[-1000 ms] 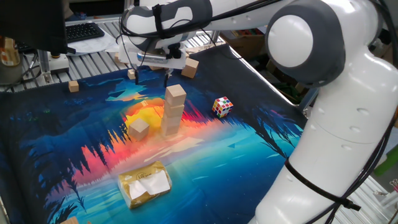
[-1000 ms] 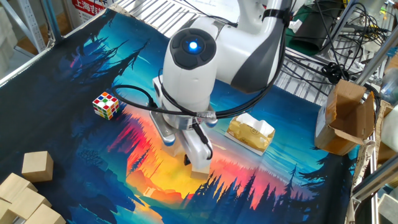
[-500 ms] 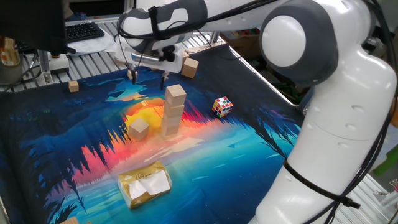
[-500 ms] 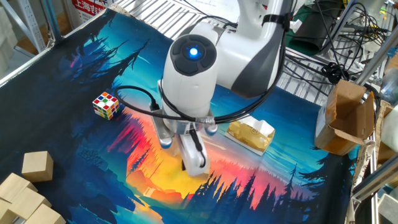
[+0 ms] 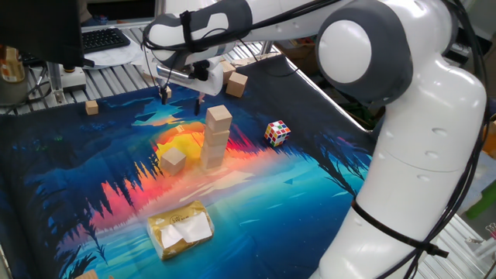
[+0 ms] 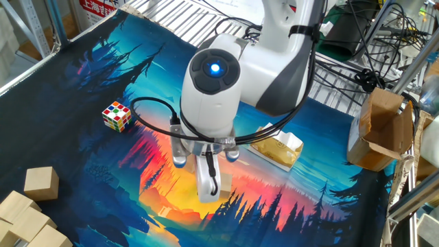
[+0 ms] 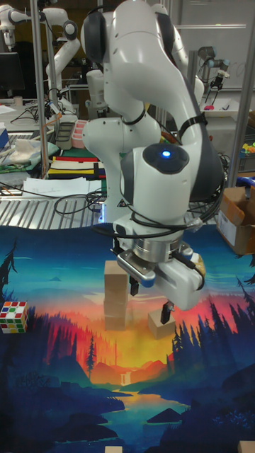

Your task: Stack the blocks in a vertical line of five

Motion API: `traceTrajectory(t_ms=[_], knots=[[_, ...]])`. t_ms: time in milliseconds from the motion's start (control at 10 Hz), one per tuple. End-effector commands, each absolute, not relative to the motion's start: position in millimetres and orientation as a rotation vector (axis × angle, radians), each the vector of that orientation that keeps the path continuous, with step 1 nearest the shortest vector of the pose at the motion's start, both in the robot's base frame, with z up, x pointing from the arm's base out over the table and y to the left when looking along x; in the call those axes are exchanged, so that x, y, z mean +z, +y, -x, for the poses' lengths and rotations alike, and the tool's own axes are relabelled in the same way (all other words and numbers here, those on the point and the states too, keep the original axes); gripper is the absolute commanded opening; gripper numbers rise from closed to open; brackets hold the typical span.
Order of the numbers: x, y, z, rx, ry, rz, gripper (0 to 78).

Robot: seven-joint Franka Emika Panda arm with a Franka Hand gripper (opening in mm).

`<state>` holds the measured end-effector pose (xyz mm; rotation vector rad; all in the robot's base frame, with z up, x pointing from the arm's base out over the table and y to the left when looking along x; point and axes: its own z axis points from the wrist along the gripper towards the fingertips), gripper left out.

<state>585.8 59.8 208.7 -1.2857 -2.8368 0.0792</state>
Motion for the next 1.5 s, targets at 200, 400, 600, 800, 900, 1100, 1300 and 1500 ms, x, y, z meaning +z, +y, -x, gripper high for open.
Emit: traceTrajectory(t_ms=[200, 400, 600, 800, 900, 1100, 1300, 1500], knots=[[208.5, 61.1, -587.9, 0.082, -2.835, 1.306, 77.5], [208.5, 61.1, -587.9, 0.075, -2.834, 1.322, 77.5], [208.5, 61.1, -587.9, 0.071, -2.845, 1.326, 77.5], [208.5, 61.1, -587.9, 0.084, -2.887, 1.278, 77.5], [208.5, 61.1, -587.9, 0.08, -2.908, 1.255, 77.5], [208.5, 61.1, -587.9, 0.073, -2.929, 1.225, 77.5], [208.5, 61.1, -587.9, 0.061, -2.91, 1.245, 77.5], [210.4, 65.4, -585.0, 0.066, -2.882, 1.293, 77.5]])
